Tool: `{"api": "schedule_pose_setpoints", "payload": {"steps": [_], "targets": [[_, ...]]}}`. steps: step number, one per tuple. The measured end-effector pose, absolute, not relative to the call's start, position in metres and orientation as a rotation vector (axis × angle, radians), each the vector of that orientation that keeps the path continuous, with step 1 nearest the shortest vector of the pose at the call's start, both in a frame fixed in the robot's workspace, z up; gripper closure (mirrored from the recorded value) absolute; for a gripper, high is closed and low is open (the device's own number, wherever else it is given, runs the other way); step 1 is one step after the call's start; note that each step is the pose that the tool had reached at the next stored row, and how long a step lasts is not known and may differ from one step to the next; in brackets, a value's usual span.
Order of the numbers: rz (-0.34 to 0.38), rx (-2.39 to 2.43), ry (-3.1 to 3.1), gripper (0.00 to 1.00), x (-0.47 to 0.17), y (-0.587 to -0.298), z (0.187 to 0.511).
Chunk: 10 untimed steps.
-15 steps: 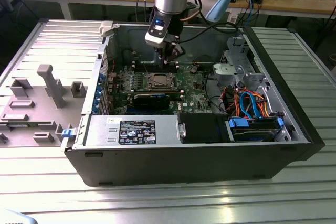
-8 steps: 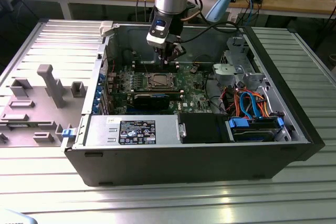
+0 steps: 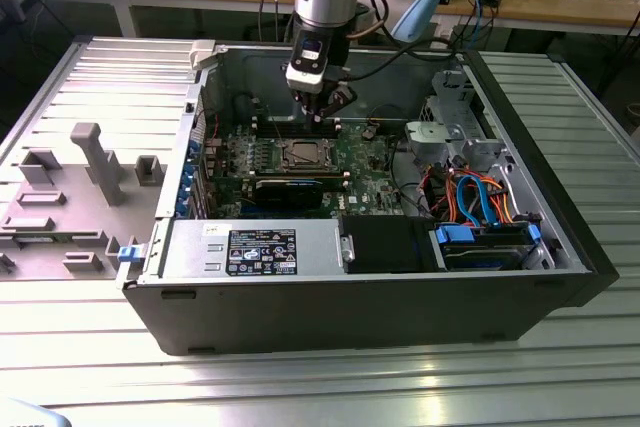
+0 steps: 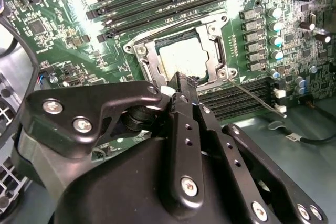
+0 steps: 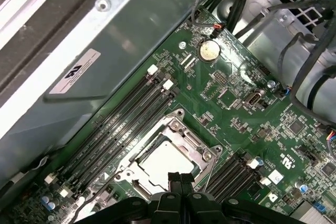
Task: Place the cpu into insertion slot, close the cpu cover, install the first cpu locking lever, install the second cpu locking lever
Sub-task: 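Install the first cpu locking lever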
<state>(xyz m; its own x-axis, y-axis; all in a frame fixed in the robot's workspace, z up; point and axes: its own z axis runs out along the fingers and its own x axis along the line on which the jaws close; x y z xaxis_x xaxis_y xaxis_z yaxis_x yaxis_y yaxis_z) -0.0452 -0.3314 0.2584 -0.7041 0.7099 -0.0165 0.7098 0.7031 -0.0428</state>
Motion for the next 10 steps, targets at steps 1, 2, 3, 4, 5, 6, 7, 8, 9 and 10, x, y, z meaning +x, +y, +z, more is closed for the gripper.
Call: {"api": "schedule_pose_setpoints", "payload": {"steps": [1,2,3,4,5,6,7,8,9,10], "targets": [[0.072,-1.197,-2.903,0.89,-0.0452,-0.3314,0.2584],[0.072,-1.179,-2.910,0.89,-0.0452,-0.3314,0.2584],[0.072,-1.162,-2.917,0.89,-0.0452,-0.3314,0.2584],[0.072,-1.153,-2.921,0.89,-0.0452,-0.3314,0.2584],[0.072,-1.142,-2.925,0.89,-0.0452,-0.3314,0.2584],[0.072,-1.129,-2.931,0.89,-0.0452,-0.3314,0.2584],[0.072,-1.118,-2.935,0.89,-0.0452,-0.3314,0.2585],[0.072,-1.107,-2.939,0.89,-0.0452,-0.3314,0.2585],[0.072,-1.097,-2.943,0.89,-0.0452,-0.3314,0.2585],[0.072,-1.082,-2.949,0.89,-0.0452,-0.3314,0.2584]]}}
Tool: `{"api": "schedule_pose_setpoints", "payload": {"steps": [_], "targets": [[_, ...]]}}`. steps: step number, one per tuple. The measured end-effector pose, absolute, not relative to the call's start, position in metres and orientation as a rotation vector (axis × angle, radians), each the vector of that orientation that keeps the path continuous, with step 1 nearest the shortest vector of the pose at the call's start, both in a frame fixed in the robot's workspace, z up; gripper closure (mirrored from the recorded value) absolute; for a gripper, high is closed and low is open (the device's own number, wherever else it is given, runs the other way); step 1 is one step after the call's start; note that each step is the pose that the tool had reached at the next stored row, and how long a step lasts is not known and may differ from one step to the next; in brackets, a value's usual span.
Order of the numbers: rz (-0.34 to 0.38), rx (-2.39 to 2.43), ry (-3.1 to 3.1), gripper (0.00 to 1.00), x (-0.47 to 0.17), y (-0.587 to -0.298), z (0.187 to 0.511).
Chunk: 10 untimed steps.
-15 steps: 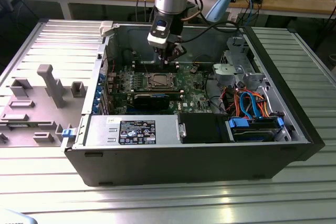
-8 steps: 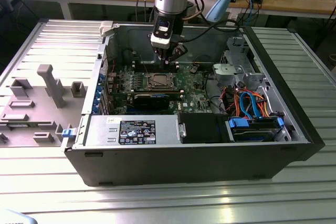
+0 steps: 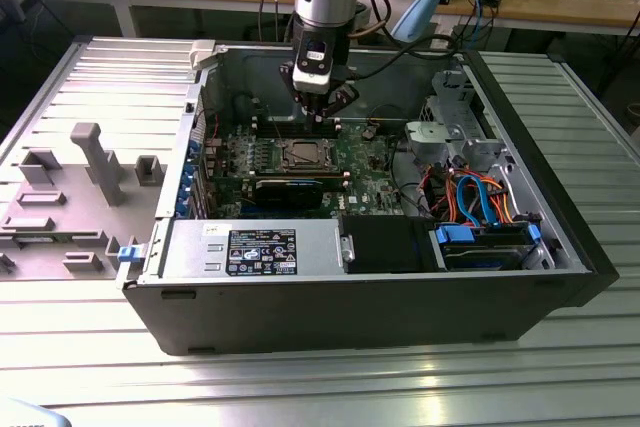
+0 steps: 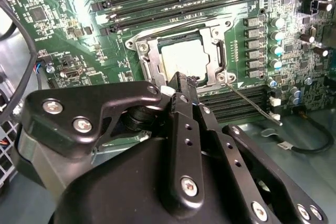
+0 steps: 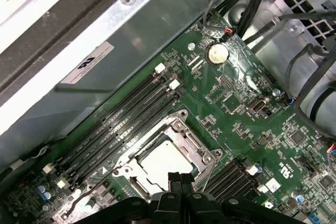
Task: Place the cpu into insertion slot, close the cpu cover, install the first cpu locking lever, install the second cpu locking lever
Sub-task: 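Install the first cpu locking lever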
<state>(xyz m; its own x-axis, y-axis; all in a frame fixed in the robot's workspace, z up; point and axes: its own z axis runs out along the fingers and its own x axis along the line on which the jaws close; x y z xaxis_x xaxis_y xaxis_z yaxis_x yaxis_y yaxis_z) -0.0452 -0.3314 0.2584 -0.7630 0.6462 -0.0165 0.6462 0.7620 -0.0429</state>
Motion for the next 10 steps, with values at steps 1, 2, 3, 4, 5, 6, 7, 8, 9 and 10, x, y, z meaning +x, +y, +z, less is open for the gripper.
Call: {"api": "schedule_pose_setpoints", "payload": {"steps": [1,2,3,4,5,6,7,8,9,10], "targets": [[-0.072,1.072,2.951,0.89,-0.0452,-0.3314,0.2584],[-0.072,1.061,2.955,0.89,-0.0452,-0.3314,0.2584],[-0.072,1.051,2.958,0.89,-0.0452,-0.3314,0.2584],[-0.072,1.036,2.963,0.89,-0.0452,-0.3314,0.2584],[-0.072,1.021,2.968,0.89,-0.0452,-0.3314,0.2584],[-0.072,1.011,2.972,0.89,-0.0452,-0.3314,0.2584],[-0.072,0.994,2.977,0.89,-0.0452,-0.3314,0.2585],[-0.072,0.978,2.982,0.89,-0.0452,-0.3314,0.2584],[-0.072,0.967,2.985,0.89,-0.0452,-0.3314,0.2584],[-0.072,0.947,2.992,0.89,-0.0452,-0.3314,0.2584]]}}
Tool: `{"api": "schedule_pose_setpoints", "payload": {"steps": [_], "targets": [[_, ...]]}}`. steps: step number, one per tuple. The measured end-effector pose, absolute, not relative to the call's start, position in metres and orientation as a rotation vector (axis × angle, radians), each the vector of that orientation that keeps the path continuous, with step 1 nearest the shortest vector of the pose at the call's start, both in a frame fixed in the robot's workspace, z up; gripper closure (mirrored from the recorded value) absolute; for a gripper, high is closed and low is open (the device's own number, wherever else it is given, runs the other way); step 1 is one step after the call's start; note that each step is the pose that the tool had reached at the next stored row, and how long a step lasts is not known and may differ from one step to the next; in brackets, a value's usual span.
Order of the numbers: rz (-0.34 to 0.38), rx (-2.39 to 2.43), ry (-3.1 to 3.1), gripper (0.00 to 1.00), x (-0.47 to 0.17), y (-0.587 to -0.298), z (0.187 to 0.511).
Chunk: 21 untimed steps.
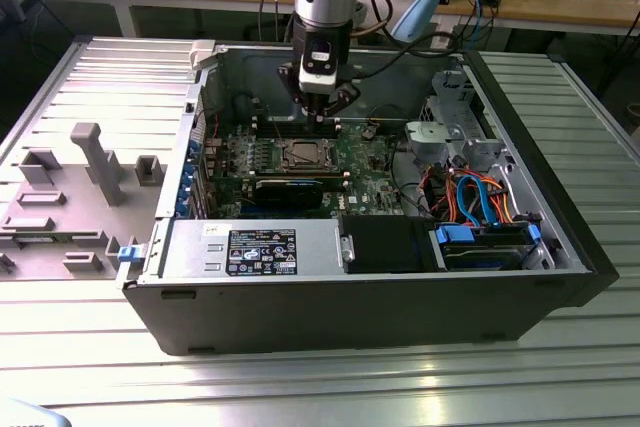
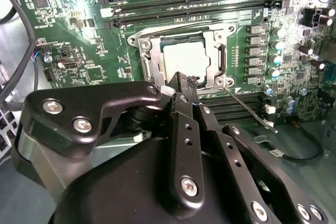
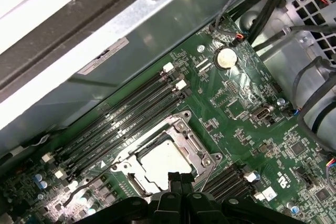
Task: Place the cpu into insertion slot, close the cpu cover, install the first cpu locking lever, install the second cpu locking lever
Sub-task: 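Install the first cpu locking lever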
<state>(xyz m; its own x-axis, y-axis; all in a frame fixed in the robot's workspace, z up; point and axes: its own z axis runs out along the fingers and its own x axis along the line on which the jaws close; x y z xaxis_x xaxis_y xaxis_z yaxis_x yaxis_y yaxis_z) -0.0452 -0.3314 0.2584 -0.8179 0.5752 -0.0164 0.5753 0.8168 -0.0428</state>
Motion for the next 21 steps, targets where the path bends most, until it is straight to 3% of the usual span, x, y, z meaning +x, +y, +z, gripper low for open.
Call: {"api": "schedule_pose_setpoints", "payload": {"steps": [21], "targets": [[-0.071,0.675,3.060,0.89,-0.0452,-0.3314,0.2584]]}}
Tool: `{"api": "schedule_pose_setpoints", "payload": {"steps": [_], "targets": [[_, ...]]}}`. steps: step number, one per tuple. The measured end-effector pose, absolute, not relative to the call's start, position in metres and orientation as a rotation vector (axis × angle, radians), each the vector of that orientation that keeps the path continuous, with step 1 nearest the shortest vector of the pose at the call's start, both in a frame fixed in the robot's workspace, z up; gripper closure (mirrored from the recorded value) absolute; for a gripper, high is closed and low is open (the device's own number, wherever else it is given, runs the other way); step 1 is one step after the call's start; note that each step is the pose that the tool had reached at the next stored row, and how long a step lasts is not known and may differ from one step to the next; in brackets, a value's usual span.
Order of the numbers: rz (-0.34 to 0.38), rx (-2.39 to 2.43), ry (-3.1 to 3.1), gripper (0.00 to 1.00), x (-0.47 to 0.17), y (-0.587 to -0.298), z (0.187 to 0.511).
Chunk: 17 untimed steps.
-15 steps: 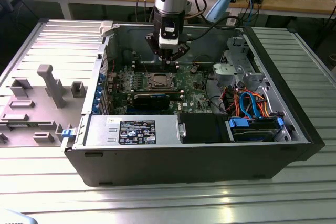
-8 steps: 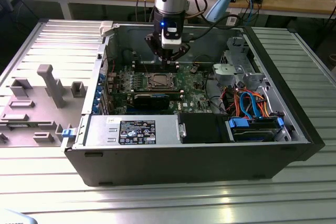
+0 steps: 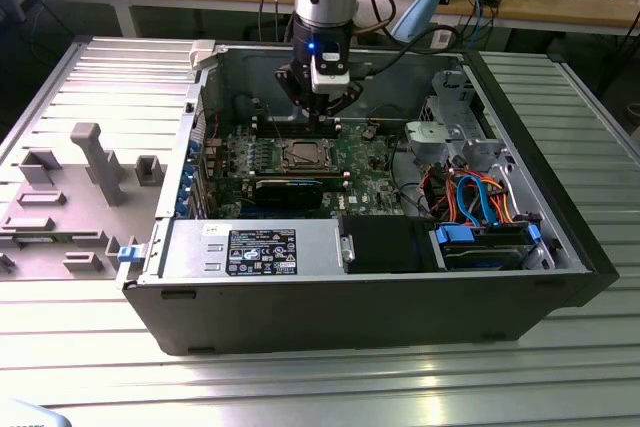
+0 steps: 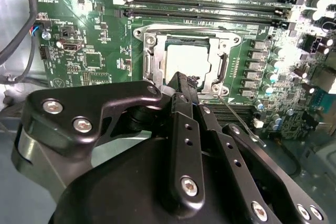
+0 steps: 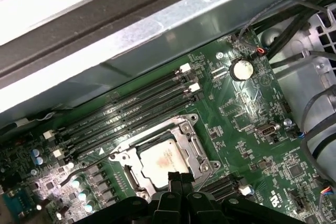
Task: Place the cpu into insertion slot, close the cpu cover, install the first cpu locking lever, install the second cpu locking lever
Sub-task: 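Install the first cpu locking lever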
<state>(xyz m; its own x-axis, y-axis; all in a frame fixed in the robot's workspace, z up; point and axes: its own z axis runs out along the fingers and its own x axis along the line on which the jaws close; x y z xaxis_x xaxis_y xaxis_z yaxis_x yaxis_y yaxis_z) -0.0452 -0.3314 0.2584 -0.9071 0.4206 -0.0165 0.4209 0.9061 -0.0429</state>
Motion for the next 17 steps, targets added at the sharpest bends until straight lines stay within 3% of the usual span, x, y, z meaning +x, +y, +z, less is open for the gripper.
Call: {"api": "schedule_pose_setpoints", "payload": {"steps": [17], "targets": [[-0.070,0.412,3.103,0.89,-0.0452,-0.3314,0.2584]]}}
